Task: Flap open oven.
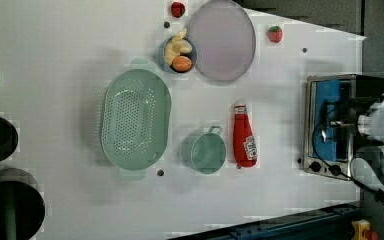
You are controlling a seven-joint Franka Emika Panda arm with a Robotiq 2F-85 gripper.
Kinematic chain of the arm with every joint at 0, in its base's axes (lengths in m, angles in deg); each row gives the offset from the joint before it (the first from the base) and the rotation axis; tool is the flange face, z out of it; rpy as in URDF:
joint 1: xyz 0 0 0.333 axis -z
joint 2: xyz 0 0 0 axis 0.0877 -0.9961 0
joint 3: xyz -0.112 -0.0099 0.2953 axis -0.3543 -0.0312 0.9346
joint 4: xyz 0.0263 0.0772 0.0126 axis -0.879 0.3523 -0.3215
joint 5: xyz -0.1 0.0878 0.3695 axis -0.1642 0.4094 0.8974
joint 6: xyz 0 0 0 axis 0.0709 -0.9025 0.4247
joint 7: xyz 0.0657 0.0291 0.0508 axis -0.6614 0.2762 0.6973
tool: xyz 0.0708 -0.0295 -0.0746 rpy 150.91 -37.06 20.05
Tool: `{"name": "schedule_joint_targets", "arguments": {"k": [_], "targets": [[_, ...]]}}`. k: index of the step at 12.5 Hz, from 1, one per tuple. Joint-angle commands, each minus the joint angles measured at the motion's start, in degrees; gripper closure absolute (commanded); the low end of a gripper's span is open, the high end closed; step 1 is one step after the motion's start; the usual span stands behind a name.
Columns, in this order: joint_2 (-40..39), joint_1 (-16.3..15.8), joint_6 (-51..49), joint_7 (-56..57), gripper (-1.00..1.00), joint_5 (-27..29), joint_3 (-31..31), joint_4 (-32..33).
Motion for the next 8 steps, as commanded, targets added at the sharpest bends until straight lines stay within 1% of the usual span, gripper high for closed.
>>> {"name": "schedule_joint_targets", "arguments": {"k": [1,5,6,8], "targets": [[-5.19,-2.43,-0.04,-15.32,0.65,-4.59,3.26,0.85],[-12.3,-5.03,-2.55,-29.92,0.65,-15.43,6.02,-1.58],[-14.13,-5.86,-3.82,-33.23,0.65,-17.32,6.54,-2.54],[-17.6,-7.28,-4.73,-38.88,0.65,-18.22,6.84,-4.09]]}}
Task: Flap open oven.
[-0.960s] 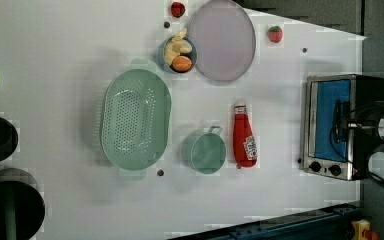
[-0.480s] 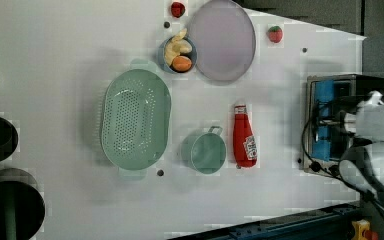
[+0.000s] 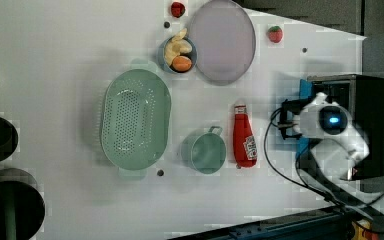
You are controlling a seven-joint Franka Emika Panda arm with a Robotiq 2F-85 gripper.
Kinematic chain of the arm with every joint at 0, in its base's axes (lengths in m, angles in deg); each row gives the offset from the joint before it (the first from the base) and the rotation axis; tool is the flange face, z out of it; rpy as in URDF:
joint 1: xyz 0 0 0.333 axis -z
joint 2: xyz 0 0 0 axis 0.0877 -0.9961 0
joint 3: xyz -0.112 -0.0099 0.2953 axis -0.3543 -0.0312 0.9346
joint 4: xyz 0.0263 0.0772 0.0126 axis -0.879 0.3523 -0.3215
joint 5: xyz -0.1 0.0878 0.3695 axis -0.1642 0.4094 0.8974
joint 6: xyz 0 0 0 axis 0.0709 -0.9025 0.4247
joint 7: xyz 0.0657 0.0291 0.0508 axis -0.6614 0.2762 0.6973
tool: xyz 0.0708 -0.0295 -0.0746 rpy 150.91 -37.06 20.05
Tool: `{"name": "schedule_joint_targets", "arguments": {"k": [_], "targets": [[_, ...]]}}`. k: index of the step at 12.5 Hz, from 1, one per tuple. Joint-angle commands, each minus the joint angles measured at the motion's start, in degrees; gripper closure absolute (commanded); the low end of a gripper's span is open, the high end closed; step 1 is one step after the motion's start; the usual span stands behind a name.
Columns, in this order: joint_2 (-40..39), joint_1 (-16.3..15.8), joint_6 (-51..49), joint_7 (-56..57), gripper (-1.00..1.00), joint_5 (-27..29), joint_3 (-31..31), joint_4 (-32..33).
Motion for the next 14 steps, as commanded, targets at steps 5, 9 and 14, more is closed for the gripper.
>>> {"name": "schedule_joint_targets", "arguments": {"k": [5,9,14], "targets": [[-1.88,-2.36,-1.21,-13.31,0.65,0.17,0.61,-4.19],[8.84,-1.65,-1.85,-15.63,0.65,23.63,0.32,-6.37],[24.13,-1.49,-16.2,-15.65,0.65,47.88,-0.66,-12.33]]}}
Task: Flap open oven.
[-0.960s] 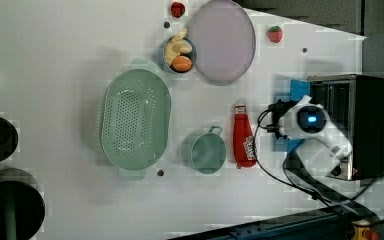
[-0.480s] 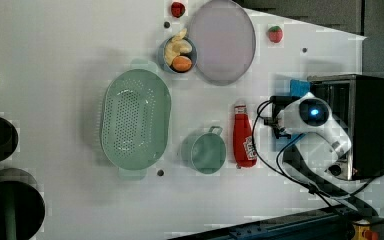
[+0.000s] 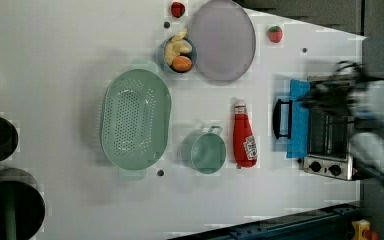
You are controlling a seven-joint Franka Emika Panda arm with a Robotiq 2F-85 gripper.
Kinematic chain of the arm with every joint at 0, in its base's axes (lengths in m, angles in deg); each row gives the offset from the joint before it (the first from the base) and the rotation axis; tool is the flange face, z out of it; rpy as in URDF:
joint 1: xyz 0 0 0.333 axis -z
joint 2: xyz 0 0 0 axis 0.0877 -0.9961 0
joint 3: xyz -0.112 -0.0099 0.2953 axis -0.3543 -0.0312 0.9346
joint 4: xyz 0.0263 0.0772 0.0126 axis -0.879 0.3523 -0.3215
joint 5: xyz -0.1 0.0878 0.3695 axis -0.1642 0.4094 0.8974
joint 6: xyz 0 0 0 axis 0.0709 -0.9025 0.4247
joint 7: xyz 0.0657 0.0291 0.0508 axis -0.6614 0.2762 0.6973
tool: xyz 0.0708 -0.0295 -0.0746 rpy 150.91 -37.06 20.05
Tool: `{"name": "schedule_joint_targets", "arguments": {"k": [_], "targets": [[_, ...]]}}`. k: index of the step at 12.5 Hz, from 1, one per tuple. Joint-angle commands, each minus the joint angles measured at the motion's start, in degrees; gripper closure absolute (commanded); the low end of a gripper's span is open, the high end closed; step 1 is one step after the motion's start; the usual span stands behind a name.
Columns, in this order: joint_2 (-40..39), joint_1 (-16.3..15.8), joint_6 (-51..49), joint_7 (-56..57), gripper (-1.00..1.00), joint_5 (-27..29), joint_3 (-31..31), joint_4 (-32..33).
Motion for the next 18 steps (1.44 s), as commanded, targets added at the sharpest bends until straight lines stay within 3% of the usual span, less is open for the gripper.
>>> {"name": "schedule_joint_targets", "arguments": {"k": [1,6,8,18], "targets": [[7.77,0.49,-11.91,-3.84,0.65,5.93,-0.61,-6.06],[13.07,0.51,-37.63,-5.68,0.65,5.72,-0.73,-19.47],[13.24,0.46,-38.43,-6.0,0.65,5.75,-0.6,-22.0],[12.98,0.45,-38.05,-6.0,0.65,5.75,-0.59,-21.85]]}}
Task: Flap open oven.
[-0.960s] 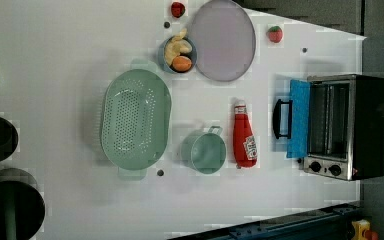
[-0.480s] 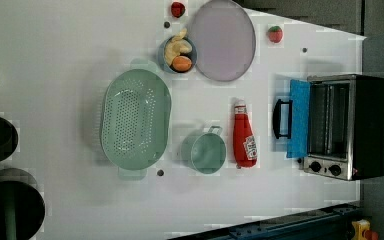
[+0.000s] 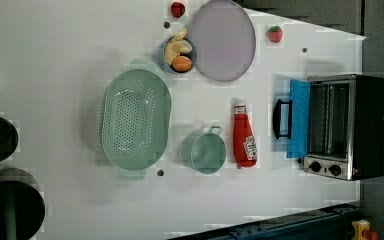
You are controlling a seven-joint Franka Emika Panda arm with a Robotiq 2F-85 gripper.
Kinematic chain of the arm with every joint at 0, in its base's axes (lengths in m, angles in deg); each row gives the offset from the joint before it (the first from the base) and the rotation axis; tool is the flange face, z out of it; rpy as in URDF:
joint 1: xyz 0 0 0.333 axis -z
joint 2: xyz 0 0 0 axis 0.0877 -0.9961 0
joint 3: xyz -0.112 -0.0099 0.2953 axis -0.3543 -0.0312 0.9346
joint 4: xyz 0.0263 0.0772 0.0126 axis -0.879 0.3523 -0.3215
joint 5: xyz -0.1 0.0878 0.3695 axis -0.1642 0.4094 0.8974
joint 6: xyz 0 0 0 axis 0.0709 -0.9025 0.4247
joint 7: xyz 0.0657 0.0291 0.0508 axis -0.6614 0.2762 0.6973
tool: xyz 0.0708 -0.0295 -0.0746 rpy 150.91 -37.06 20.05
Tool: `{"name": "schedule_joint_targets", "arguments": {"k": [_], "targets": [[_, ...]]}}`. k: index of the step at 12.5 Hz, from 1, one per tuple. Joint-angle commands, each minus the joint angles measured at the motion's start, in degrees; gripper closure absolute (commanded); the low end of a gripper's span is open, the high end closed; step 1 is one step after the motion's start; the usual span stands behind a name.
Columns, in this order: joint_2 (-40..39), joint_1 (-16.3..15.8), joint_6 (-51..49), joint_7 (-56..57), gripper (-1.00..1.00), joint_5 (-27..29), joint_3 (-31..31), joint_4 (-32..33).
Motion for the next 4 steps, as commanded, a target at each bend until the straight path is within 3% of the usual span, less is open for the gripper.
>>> {"name": "schedule_joint_targets", "arguments": {"k": [1,4], "targets": [[0.22,0.5,-0.53,-2.98,0.65,-0.09,0.0,-0.03],[0.01,0.5,-0.53,-2.99,0.65,-0.09,0.01,-0.02]]}}
